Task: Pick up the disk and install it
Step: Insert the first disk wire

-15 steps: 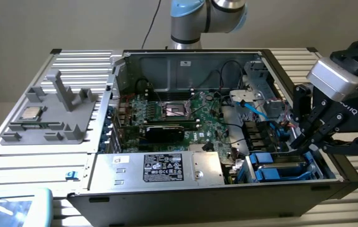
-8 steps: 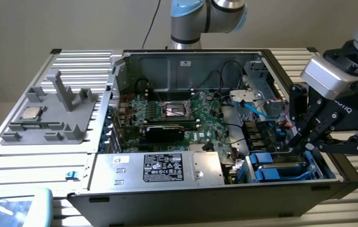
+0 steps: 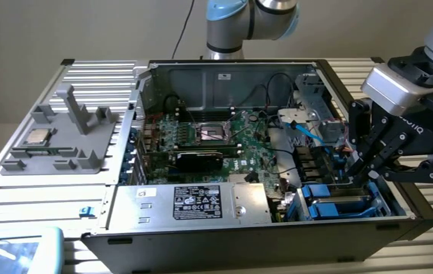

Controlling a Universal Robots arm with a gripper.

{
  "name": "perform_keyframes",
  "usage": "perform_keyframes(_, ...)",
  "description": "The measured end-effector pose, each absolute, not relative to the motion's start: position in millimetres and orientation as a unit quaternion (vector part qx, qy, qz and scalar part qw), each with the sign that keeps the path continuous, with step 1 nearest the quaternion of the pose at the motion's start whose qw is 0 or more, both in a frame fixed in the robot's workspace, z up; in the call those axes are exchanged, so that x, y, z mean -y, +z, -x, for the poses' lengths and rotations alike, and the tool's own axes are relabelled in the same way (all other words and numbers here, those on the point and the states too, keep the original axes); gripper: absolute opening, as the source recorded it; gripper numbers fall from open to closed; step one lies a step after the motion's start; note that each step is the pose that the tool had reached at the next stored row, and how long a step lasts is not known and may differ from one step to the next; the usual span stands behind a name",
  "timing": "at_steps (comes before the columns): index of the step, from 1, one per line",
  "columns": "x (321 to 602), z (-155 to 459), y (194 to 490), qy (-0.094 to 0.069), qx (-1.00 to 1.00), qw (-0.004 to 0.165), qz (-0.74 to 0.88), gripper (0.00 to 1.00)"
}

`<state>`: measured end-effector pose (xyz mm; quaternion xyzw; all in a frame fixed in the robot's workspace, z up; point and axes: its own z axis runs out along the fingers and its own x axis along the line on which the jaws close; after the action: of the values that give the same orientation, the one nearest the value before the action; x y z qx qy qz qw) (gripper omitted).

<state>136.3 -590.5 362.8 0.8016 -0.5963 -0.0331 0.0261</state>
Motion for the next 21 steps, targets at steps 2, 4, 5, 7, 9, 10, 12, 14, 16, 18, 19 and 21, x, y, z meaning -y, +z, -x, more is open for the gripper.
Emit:
perform_keyframes(2, 590.5, -136.3, 362.9, -0.033, 0.596, 0.026, -0.802, 0.16)
perform_keyframes(4, 590.5, -136.3, 362.9, -0.033, 0.596, 0.026, -0.802, 0.16)
perform_keyframes(5, 590.5, -136.3, 362.9, -0.033, 0.596, 0.026, -0.802, 0.16)
perform_keyframes(7, 590.5, -136.3, 362.9, -0.033, 0.596, 0.026, -0.802, 0.16)
perform_keyframes(9, 590.5, -136.3, 362.8, -0.033, 0.596, 0.026, -0.802, 0.16)
perform_keyframes(10, 590.2, -136.3, 362.8, -0.033, 0.596, 0.026, -0.802, 0.16)
perform_keyframes(12, 588.8, -137.4, 362.9, -0.032, 0.596, 0.027, -0.802, 0.16)
perform_keyframes(14, 587.3, -138.3, 362.8, -0.032, 0.597, 0.027, -0.801, 0.16)
perform_keyframes(16, 587.4, -138.3, 362.8, -0.032, 0.598, 0.027, -0.801, 0.16)
perform_keyframes(18, 586.3, -138.5, 362.8, -0.032, 0.598, 0.027, -0.801, 0.16)
perform_keyframes(19, 585.9, -138.6, 362.7, -0.032, 0.599, 0.027, -0.8, 0.16)
perform_keyframes(21, 585.9, -138.6, 362.3, -0.033, 0.611, 0.027, -0.791, 0.16)
